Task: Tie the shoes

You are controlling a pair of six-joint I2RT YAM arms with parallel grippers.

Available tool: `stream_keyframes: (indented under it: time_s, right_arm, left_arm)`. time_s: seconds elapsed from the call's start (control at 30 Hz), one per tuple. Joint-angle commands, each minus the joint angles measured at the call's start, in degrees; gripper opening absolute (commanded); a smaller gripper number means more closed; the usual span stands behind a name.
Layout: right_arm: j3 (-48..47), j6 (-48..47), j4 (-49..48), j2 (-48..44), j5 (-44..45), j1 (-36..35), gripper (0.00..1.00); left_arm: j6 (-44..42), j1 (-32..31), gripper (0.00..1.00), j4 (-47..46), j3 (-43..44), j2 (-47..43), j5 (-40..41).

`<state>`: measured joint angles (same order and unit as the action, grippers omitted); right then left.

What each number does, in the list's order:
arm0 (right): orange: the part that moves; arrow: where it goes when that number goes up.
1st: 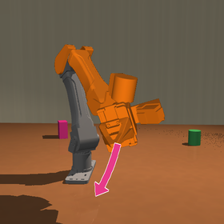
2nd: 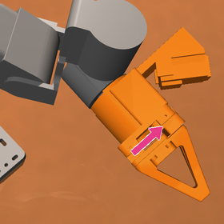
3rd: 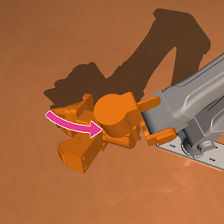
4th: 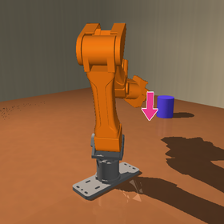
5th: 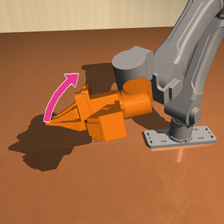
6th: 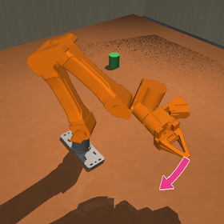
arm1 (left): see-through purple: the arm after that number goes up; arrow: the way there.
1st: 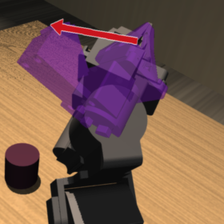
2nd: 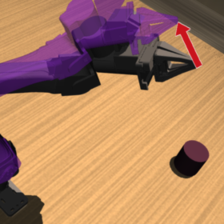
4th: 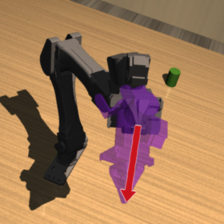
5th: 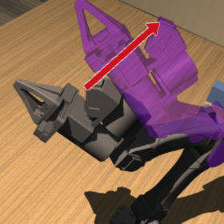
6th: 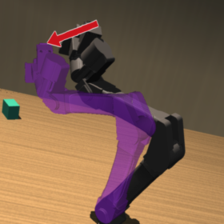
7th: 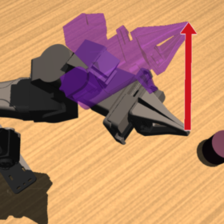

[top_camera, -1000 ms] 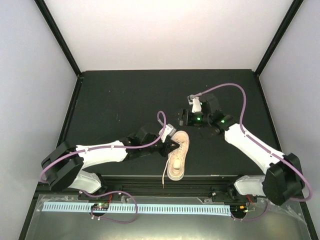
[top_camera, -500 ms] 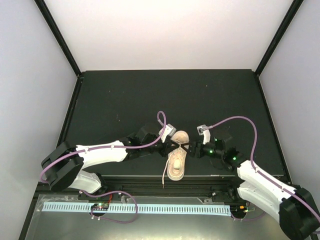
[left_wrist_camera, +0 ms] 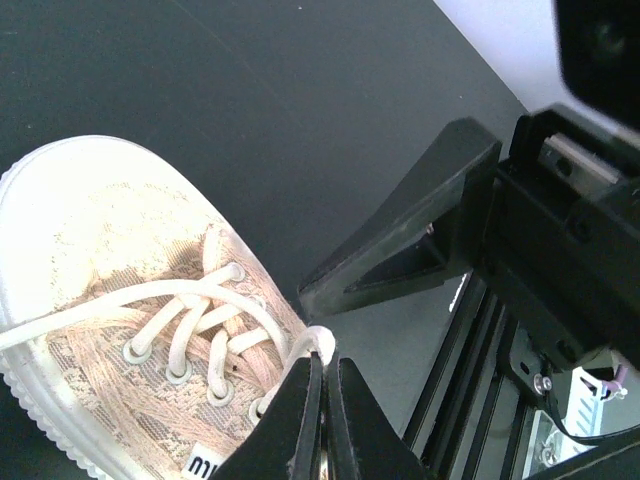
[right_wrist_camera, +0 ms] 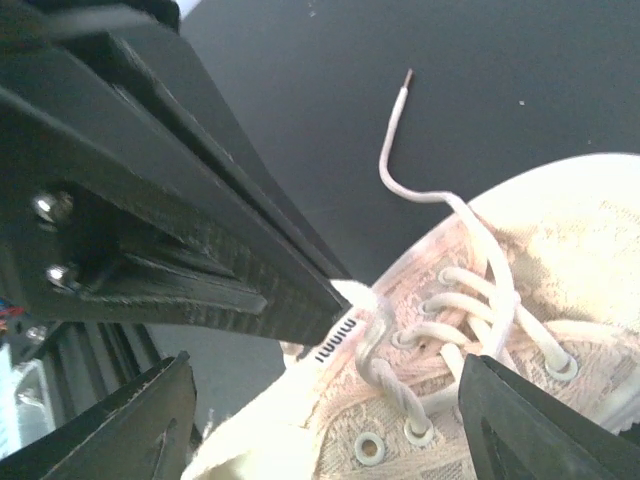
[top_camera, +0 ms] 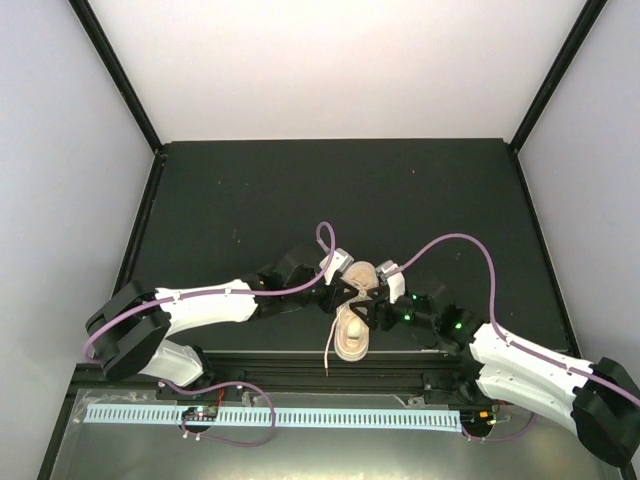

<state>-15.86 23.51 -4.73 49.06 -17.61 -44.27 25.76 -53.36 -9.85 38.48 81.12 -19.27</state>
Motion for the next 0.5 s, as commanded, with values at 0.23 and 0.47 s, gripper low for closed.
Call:
stream_keyframes:
  time_s: [0.23,0.47]
  right_arm:
    - [-2.74,-1.64,-2.43,6.52,13.70,-6.10,0.73]
    - [-4.84,-1.56,-5.61,10.82,15.42,-7.50,0.68]
  left_arm:
    - [0.72,-0.41,0.02,-0.17,2.65,0.97,0.38]
    - [0.88,-0.43,0.02,-0.16,2.85,1.40,0.11]
